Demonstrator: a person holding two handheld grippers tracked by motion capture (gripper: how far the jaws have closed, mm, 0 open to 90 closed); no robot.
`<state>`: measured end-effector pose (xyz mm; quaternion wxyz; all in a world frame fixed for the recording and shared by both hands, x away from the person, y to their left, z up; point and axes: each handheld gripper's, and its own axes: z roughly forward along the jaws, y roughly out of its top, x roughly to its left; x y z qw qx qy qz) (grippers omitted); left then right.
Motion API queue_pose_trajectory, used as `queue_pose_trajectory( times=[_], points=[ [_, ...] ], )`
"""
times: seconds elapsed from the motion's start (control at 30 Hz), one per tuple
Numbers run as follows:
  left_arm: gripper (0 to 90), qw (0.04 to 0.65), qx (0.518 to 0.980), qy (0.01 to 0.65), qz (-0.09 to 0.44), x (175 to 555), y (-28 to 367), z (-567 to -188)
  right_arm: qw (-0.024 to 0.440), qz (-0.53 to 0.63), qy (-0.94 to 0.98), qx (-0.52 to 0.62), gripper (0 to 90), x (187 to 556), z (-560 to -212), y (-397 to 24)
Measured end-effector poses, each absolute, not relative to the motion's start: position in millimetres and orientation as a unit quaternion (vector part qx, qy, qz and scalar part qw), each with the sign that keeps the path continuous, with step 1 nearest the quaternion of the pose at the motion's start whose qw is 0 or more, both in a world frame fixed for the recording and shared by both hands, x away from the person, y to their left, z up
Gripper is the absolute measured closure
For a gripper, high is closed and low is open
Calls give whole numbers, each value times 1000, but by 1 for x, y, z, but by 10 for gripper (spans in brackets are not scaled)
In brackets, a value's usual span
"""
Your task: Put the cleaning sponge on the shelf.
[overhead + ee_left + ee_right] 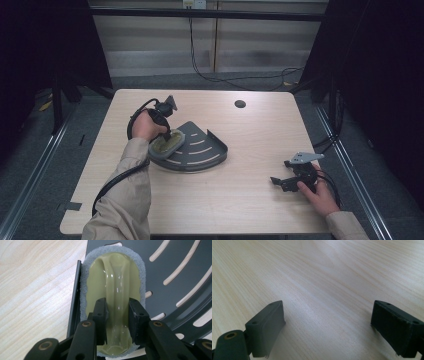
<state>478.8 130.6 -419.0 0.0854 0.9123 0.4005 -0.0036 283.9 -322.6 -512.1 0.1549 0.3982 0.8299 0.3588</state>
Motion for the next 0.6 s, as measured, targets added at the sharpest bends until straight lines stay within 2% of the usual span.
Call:
queue_pose_trajectory(
  times=[0.6],
  points=[
    [705,79,910,406,-3,475,134,-421,155,359,830,398,109,284,-512,-323]
  ],
)
